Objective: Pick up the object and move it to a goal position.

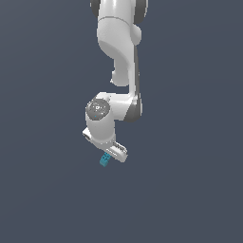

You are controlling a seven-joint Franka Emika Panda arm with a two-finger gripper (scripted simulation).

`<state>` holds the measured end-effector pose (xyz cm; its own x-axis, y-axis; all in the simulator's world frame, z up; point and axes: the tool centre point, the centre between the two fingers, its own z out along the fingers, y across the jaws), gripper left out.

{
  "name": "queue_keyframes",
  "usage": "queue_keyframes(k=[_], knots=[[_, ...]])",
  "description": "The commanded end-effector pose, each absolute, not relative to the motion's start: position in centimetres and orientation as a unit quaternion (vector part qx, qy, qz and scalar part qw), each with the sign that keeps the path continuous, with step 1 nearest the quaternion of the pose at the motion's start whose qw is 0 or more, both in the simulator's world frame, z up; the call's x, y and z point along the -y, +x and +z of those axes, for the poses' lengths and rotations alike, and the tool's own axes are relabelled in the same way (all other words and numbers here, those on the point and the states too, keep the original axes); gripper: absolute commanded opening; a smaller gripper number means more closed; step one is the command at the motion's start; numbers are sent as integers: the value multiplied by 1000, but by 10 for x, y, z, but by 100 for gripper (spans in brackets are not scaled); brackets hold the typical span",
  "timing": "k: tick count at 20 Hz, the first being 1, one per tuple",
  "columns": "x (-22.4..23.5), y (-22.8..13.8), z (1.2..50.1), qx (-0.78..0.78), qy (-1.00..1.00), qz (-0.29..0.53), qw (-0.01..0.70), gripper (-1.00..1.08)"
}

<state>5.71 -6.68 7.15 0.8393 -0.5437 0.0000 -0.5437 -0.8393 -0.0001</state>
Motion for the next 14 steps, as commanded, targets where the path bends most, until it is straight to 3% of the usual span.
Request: queue_keyframes(k=[1, 14], knots=[[67, 57, 67, -284, -959, 0, 0, 100], [67, 57, 22, -286, -958, 0, 0, 100]])
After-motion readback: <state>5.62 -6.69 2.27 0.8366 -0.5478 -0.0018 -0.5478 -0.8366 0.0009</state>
